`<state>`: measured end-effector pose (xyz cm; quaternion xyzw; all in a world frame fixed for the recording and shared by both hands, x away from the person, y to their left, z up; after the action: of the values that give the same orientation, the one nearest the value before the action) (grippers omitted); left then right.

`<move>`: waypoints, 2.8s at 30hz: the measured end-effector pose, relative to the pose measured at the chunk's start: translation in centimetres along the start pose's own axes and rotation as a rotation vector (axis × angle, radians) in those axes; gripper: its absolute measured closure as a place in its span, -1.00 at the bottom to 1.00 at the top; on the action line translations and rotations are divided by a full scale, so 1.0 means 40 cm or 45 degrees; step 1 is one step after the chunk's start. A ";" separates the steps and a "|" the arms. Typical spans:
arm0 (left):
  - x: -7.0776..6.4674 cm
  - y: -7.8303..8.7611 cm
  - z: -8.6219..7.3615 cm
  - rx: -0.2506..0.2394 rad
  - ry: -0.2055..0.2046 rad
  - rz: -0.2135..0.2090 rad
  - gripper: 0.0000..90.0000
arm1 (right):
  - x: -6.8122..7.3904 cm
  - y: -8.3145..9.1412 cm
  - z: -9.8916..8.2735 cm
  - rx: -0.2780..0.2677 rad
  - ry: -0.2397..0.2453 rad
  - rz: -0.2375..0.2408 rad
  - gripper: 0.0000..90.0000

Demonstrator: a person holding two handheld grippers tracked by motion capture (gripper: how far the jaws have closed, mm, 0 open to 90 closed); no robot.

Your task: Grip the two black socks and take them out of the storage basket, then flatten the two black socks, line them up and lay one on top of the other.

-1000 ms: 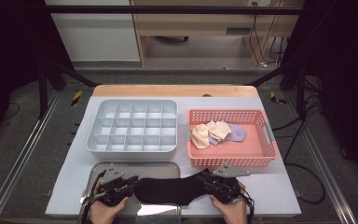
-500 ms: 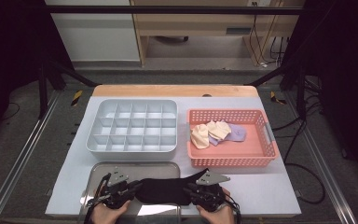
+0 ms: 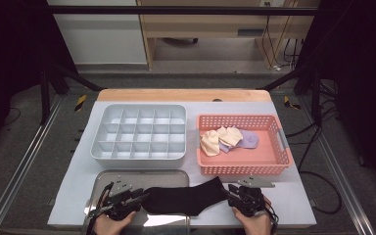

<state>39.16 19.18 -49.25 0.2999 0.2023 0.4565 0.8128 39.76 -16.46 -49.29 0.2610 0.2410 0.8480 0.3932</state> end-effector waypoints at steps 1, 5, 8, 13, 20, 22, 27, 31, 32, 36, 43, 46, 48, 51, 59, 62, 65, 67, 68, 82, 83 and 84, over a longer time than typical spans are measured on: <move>0.000 0.000 0.000 0.000 0.000 0.000 0.50 | 0.000 0.000 0.000 0.000 0.000 0.000 0.56; 0.001 0.000 -0.005 0.010 0.000 -0.002 0.53 | 0.014 0.005 -0.003 0.027 0.010 -0.007 0.84; -0.001 0.000 -0.004 0.005 0.001 0.001 0.56 | 0.024 0.027 0.004 -0.017 -0.002 0.030 0.94; 0.002 0.001 -0.003 -0.003 0.005 0.005 0.56 | 0.028 0.018 -0.005 0.025 -0.034 0.047 0.94; 0.009 0.008 0.001 -0.037 0.030 -0.006 0.47 | 0.013 0.024 -0.008 -0.022 -0.047 0.021 0.72; 0.012 0.009 0.002 -0.037 0.029 -0.006 0.47 | 0.008 0.026 -0.012 -0.035 -0.051 0.013 0.62; 0.010 0.003 -0.001 -0.019 0.023 -0.010 0.55 | 0.003 0.004 -0.025 -0.010 -0.044 0.009 0.53; 0.005 -0.002 -0.005 0.009 0.004 -0.018 0.67 | 0.000 -0.010 -0.027 -0.005 -0.055 0.038 0.61; 0.004 -0.003 -0.006 0.015 -0.001 -0.016 0.70 | 0.001 -0.011 -0.027 -0.004 -0.068 0.054 0.69; -0.005 -0.002 -0.005 0.020 -0.040 0.000 0.83 | 0.002 -0.011 -0.022 0.021 -0.090 0.076 0.84; -0.011 0.010 -0.004 -0.003 -0.054 0.039 0.86 | -0.007 -0.017 -0.004 0.000 -0.055 0.037 0.85; -0.011 0.009 -0.005 -0.009 -0.063 0.047 0.84 | -0.002 -0.022 0.001 -0.014 -0.025 0.025 0.77; -0.008 0.012 -0.004 -0.030 -0.055 0.044 0.72 | 0.001 -0.015 0.003 -0.045 -0.027 0.029 0.67; -0.004 0.022 0.002 -0.067 -0.047 0.044 0.56 | 0.001 0.001 0.007 -0.094 -0.044 0.036 0.60; -0.017 0.052 0.038 -0.181 -0.043 0.013 0.41 | -0.011 0.020 0.013 -0.145 -0.045 0.024 0.51; -0.032 0.046 0.053 -0.193 -0.038 -0.017 0.48 | -0.010 0.022 0.015 -0.150 -0.034 0.021 0.46; -0.048 0.041 0.066 -0.191 -0.060 -0.025 0.54 | -0.007 0.023 0.017 -0.156 -0.024 0.016 0.41; -0.052 0.040 0.070 -0.198 -0.061 -0.029 0.58 | -0.007 0.022 0.017 -0.157 -0.023 0.011 0.40; -0.062 0.037 0.079 -0.198 -0.073 -0.037 0.61 | -0.007 0.020 0.018 -0.152 -0.023 0.014 0.38; -0.164 -0.026 0.124 -0.151 -0.173 -0.107 0.92 | -0.007 0.010 0.019 -0.116 0.002 0.003 0.39; -0.164 -0.026 0.124 -0.151 -0.173 -0.107 0.93 | -0.007 0.010 0.019 -0.116 0.002 0.003 0.39; -0.176 -0.037 0.125 -0.140 -0.179 -0.113 0.94 | -0.008 0.010 0.019 -0.113 0.005 0.000 0.39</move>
<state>39.58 10.98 -46.16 0.2769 0.1324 0.4084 0.8596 40.21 -16.80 -48.57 0.2418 0.2040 0.8583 0.4040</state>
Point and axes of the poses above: each handheld gripper's, and its own axes: y roughly backward along the jaws, z roughly out of its top, x roughly to its left, the point moved 3 cm from there along -y, roughly forward along the jaws, and after that the axes turned 8 degrees about z, right-handed, at the moved point
